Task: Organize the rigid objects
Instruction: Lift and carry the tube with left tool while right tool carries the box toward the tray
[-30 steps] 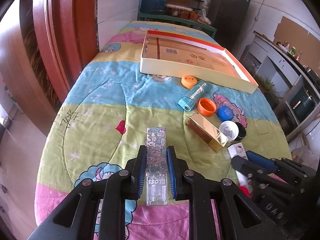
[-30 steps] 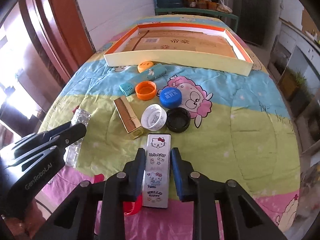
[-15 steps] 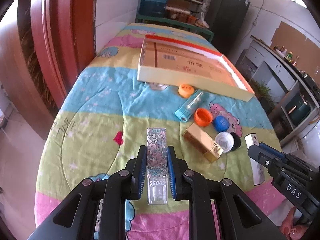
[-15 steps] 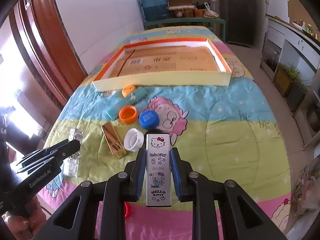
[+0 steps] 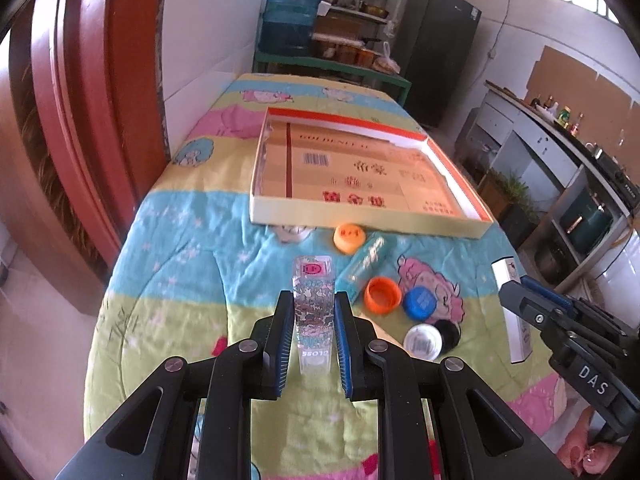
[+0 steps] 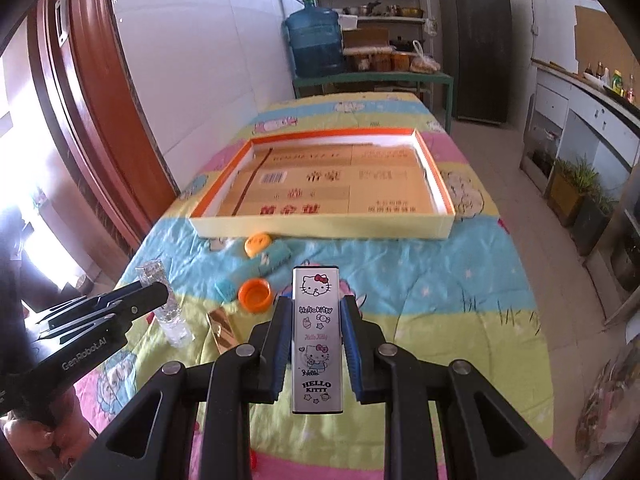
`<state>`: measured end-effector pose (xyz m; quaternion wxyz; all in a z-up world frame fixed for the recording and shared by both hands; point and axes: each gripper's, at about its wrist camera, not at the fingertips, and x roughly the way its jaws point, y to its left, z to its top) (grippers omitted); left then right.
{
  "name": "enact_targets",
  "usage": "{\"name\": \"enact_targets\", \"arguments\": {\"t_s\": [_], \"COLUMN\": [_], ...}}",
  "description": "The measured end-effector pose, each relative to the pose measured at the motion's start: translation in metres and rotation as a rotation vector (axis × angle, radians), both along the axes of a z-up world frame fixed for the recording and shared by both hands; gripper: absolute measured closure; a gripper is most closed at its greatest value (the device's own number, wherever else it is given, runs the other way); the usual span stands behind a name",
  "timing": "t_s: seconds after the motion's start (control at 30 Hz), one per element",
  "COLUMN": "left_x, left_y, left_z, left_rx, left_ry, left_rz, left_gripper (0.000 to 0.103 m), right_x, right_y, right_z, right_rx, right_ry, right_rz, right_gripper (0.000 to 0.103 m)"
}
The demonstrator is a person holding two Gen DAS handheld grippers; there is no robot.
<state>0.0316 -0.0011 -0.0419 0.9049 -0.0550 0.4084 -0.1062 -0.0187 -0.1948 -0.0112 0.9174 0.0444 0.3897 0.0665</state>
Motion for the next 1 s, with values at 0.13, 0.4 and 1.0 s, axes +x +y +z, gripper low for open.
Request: {"name": "enact_targets", "arguments": {"t_s": [0.13,0.4,1.0], "left_x": [0.008,0.029,0.098], "left_y": [-0.002,-0.008,-0.025], "left_z": [0.011,0.041,0.036], "left_rx": [0.007,0.006,0.01], "left_ry": [-0.027,-0.091,-0.043], "left_rz": [-0.002,-0.023,-0.063], "left_gripper": [0.083,0.083,0.083], "right_x": [0.004,0.022,0.092], "right_y": [-0.005,-0.016,-0.032], "right_z": [0.01,0.033,0.033], "right_rx": [-0.007,-0.013,0.03], "right_ry": [-0.035,-0.108,-0.097], "right_rz": [-0.003,-0.011,0.032], "right_gripper": [0.078,0.078,0.078]}}
